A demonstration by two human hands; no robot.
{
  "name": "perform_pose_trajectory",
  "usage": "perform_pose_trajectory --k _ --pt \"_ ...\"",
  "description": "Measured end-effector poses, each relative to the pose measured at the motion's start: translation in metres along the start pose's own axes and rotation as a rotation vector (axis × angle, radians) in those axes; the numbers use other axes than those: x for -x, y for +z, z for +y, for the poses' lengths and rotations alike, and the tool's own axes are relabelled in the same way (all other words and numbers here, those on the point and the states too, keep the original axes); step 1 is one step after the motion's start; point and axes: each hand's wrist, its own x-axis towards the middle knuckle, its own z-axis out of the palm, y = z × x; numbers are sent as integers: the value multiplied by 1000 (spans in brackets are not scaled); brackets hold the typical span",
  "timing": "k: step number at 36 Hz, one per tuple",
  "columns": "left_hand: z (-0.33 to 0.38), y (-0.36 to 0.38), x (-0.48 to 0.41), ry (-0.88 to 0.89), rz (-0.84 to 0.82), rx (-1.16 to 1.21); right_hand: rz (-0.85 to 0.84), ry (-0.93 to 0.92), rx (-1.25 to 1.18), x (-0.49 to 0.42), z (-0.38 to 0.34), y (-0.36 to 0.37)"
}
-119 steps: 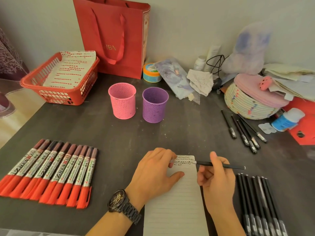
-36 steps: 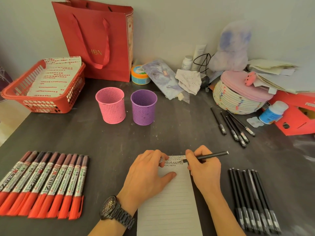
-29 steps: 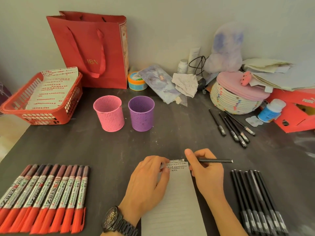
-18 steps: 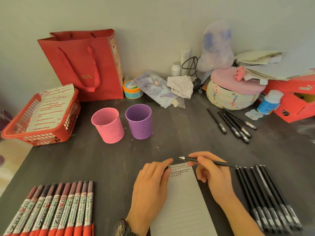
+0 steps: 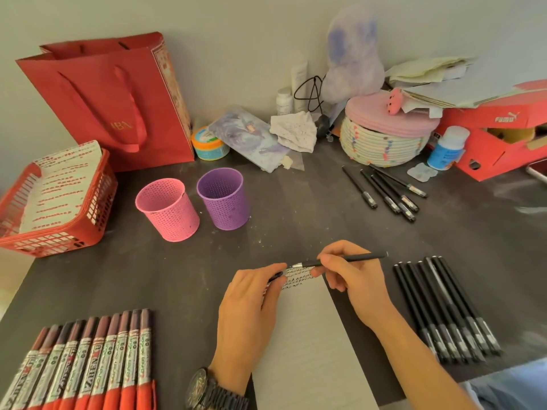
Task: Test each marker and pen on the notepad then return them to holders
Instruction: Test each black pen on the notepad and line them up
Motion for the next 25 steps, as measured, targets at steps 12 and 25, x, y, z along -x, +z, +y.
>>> perform_pose_trajectory --k 12,25 --pt "1 -3 0 27 -9 0 -59 -40 93 2 1 0" --pt "-1 -2 -1 28 22 49 -100 -39 166 2 -2 -1"
